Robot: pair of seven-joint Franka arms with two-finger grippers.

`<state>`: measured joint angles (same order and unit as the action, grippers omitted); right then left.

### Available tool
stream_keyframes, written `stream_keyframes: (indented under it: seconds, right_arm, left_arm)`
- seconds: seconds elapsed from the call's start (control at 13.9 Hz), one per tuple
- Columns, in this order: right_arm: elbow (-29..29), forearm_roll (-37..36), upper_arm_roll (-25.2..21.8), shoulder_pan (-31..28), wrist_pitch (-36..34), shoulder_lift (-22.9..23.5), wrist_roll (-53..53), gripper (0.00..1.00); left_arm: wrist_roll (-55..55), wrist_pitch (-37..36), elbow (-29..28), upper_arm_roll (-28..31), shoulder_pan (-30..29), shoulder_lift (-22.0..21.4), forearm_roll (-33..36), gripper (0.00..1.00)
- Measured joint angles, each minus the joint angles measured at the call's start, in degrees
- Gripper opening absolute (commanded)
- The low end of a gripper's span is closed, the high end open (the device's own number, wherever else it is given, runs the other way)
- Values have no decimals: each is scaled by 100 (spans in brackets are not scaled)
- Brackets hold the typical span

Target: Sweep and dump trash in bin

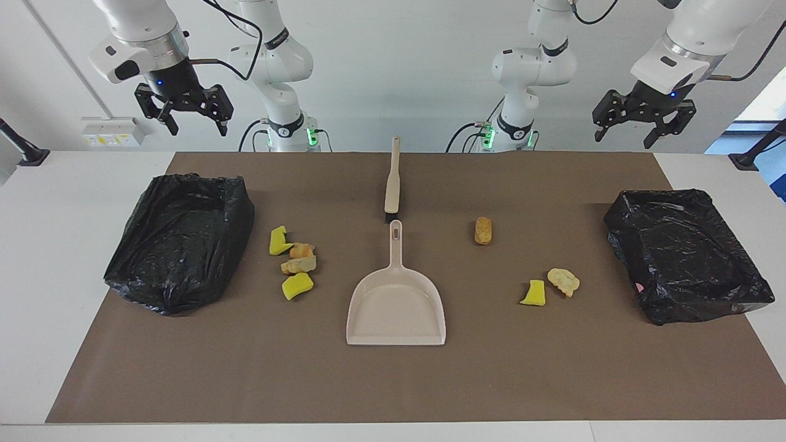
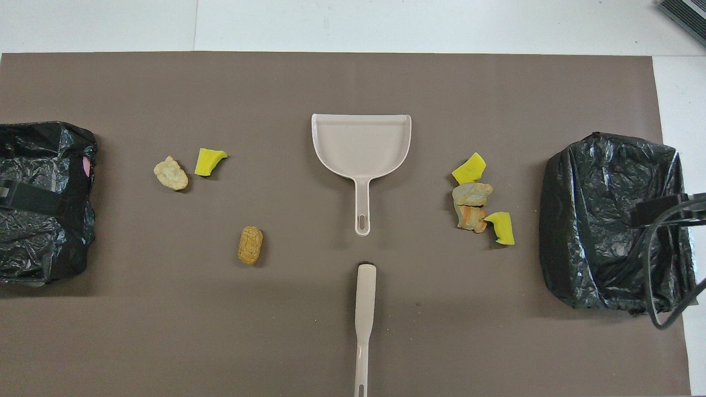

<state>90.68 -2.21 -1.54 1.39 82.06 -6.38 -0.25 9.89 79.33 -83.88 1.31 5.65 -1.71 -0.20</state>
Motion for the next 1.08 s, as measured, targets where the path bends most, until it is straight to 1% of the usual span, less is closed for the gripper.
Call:
stream_keyframes:
  seconds: [1.08]
  right_arm:
    - [92, 0, -2, -22, 101, -5, -3, 100]
  left_arm:
    - [0, -12, 44, 17, -3, -44, 0, 100]
